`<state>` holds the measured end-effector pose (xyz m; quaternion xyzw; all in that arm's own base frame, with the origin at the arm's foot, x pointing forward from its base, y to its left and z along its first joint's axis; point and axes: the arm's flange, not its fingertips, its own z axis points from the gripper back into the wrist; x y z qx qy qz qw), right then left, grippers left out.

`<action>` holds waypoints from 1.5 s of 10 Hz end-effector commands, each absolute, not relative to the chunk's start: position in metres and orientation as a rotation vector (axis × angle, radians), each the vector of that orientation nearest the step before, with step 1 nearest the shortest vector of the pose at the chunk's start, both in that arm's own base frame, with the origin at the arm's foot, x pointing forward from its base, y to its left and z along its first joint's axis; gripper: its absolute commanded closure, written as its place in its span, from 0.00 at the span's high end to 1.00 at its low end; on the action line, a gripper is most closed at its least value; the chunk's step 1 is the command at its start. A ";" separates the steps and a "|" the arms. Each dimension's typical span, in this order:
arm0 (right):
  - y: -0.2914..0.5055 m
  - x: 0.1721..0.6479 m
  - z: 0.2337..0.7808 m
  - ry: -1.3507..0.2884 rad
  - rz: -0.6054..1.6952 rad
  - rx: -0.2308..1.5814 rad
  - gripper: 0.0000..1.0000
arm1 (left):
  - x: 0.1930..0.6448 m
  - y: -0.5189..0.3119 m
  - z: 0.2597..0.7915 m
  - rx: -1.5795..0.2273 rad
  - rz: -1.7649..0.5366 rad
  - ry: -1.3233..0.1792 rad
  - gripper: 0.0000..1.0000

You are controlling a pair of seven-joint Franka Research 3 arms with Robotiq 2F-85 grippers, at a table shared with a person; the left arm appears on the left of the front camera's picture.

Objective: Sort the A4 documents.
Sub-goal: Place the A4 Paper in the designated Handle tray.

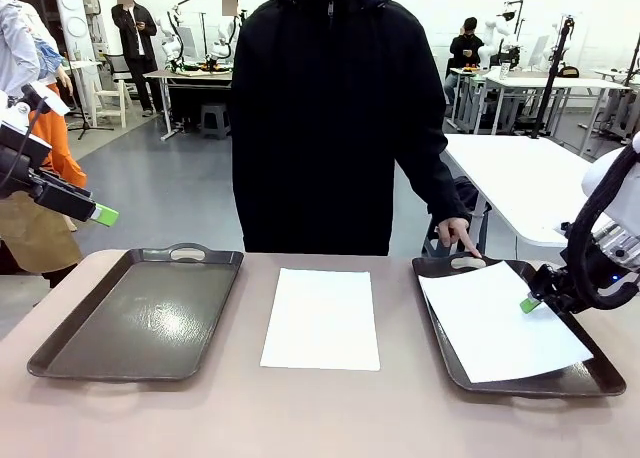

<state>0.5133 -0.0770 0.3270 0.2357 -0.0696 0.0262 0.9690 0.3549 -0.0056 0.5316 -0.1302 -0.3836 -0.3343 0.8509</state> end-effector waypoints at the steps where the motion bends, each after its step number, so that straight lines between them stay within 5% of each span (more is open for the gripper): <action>1: -0.068 0.504 0.329 -0.090 0.005 0.351 0.75 | 0.355 -0.005 0.531 -0.277 -0.704 -0.810 1.00; 2: -0.066 0.500 0.331 -0.081 -0.008 0.320 0.74 | 0.355 -0.005 0.531 -0.277 -0.704 -0.810 1.00; 3: -0.065 0.496 0.333 -0.076 -0.022 0.264 0.94 | 0.355 -0.005 0.531 -0.277 -0.704 -0.810 1.00; 5: -0.063 0.488 0.341 -0.095 -0.068 0.195 1.00 | 0.355 -0.005 0.531 -0.277 -0.704 -0.810 1.00; 15: -0.067 0.492 0.349 -0.124 -0.067 0.220 1.00 | 0.355 -0.005 0.531 -0.277 -0.704 -0.810 1.00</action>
